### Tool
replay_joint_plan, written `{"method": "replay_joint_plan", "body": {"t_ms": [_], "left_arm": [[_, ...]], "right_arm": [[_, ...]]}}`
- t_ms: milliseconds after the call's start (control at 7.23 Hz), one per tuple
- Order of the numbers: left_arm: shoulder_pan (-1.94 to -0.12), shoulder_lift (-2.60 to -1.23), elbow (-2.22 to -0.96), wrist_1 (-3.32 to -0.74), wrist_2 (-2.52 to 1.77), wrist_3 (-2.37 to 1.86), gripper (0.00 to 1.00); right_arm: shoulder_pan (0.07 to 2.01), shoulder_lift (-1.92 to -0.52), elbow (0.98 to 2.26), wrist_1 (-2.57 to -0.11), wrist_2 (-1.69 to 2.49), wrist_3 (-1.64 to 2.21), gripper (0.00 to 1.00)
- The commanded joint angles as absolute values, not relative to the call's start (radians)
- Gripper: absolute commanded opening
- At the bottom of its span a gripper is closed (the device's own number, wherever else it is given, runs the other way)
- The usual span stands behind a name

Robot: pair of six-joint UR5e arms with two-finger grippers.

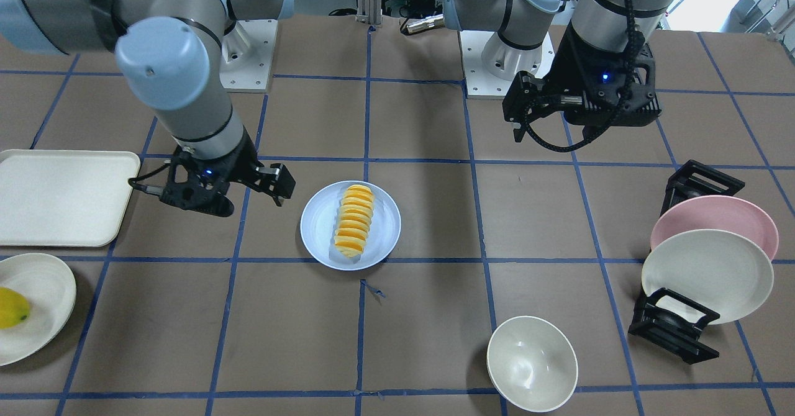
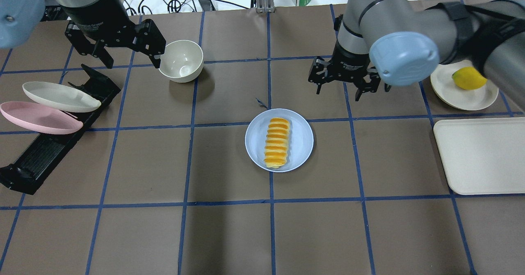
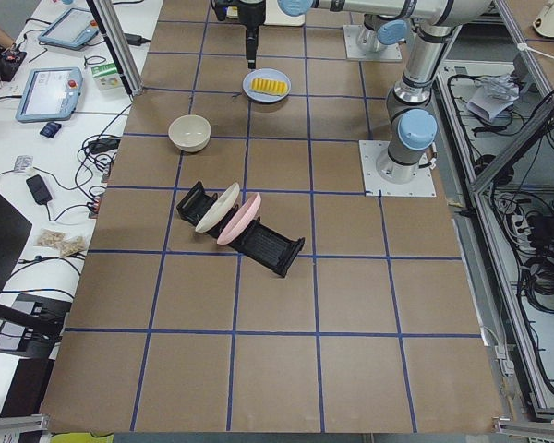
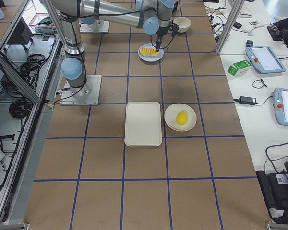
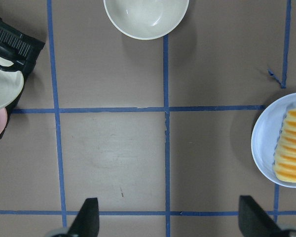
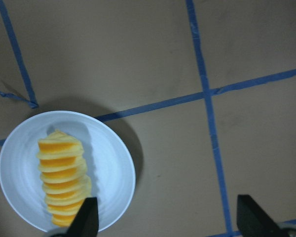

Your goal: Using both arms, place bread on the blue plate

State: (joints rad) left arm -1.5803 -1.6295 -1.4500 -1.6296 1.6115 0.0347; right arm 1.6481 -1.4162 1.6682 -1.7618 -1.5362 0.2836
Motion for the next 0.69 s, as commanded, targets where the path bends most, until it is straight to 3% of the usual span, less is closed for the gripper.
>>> {"method": "replay_joint_plan", "body": {"t_ms": [0,553], "left_arm": [[-1.580,-1.629,-1.442,-1.648,1.597,0.072,1.00],[-1.577,-1.626,-1.437,-1.647,1.569,0.068,1.00]], "right_arm": [[1.577,-1.544,1.663,-1.611,-1.568,0.189,1.00],[1.555,-1.585,1.575,-1.503,-1.563,0.158,1.00]]}}
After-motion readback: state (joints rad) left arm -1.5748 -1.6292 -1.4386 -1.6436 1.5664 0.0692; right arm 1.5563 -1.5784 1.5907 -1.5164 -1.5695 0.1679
